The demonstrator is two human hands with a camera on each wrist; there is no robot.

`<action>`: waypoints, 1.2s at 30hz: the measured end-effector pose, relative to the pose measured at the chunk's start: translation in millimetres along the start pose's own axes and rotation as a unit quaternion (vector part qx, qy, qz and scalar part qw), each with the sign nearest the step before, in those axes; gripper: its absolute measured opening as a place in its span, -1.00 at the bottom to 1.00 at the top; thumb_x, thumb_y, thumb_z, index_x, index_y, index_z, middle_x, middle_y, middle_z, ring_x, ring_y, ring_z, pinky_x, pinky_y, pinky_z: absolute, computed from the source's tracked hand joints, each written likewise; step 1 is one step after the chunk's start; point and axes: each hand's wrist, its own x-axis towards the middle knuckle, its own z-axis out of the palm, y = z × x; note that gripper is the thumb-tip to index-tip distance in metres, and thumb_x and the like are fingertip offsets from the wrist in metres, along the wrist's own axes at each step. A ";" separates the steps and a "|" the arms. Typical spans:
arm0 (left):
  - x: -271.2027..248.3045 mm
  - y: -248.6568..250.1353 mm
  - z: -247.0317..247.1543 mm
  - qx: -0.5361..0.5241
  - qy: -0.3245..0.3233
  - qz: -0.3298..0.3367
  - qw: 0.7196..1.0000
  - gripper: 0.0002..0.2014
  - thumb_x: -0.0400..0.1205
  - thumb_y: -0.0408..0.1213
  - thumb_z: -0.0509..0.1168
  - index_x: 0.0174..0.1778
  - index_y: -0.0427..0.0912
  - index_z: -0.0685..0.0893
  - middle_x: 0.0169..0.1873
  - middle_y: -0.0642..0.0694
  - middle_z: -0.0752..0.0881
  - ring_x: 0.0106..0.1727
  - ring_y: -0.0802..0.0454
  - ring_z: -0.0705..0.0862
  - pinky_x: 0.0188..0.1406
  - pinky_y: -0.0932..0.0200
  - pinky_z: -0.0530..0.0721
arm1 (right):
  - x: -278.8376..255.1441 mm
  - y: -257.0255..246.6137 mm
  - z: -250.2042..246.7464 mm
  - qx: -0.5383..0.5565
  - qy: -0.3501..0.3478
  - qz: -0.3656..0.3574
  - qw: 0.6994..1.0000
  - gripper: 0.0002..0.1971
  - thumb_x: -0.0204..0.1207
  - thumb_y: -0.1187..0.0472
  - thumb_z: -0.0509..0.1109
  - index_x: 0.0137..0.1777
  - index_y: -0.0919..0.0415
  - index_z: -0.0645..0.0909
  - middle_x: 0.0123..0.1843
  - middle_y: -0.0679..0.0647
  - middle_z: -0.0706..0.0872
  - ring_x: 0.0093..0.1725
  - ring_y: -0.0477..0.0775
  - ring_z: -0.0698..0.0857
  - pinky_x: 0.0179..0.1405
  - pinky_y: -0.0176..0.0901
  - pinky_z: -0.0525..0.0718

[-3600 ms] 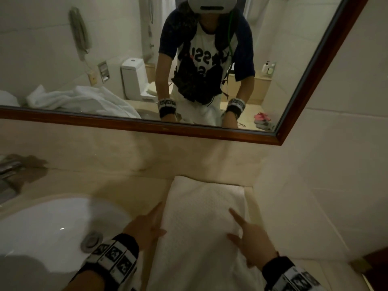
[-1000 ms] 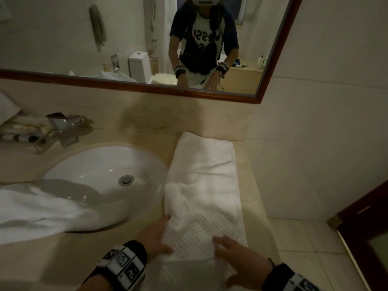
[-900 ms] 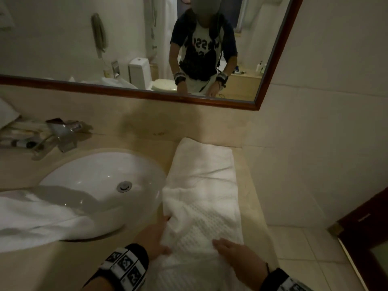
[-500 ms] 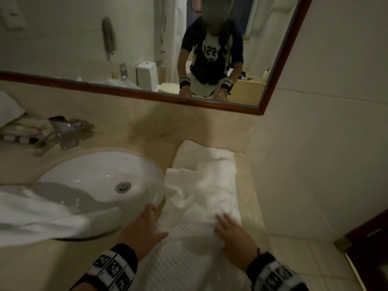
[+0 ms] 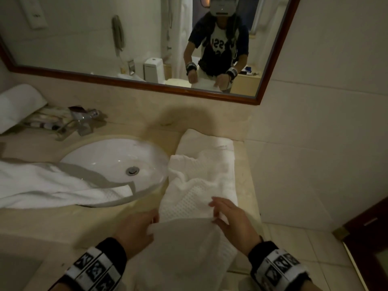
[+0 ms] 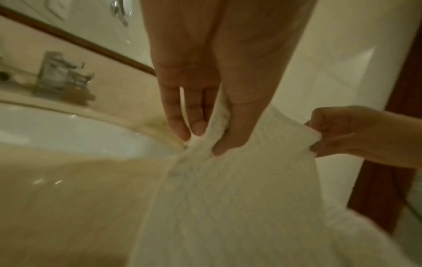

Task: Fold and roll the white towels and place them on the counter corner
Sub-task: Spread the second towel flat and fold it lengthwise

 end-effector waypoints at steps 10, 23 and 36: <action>-35.6 7.9 36.6 -0.142 -0.077 0.032 0.986 -0.54 0.29 0.48 0.23 -0.05 0.30 0.55 -0.08 0.21 0.53 -0.15 0.35 0.52 0.02 0.48 0.47 | -67.3 8.2 3.3 0.013 -0.026 0.206 0.978 -0.87 0.60 0.23 0.30 0.11 0.10 0.60 0.12 -0.07 0.57 -0.01 -0.18 0.59 0.12 -0.35 0.63; 0.6 -17.3 61.0 -0.351 0.062 -0.212 0.910 -0.72 0.68 -0.11 0.19 0.09 -0.28 0.54 -0.01 -0.21 0.69 -0.10 -0.08 0.60 -0.10 0.12 0.58 | -47.4 9.2 24.2 0.256 0.021 0.455 0.853 -0.70 0.52 0.29 0.35 -0.44 0.26 0.47 -0.48 0.14 0.53 -0.47 0.09 0.52 -0.41 -0.15 0.51; 11.4 -1.2 48.0 -0.189 -0.051 -0.089 0.977 -0.37 0.71 -0.26 0.12 0.64 0.01 -0.06 0.49 -0.20 0.43 0.45 -0.12 0.45 0.41 0.16 0.37 | -55.9 5.3 14.5 0.129 -0.071 0.298 0.943 -0.14 0.51 0.43 0.34 0.52 -0.39 0.00 -0.18 -0.16 0.48 -0.38 -0.21 0.48 -0.44 -0.56 0.54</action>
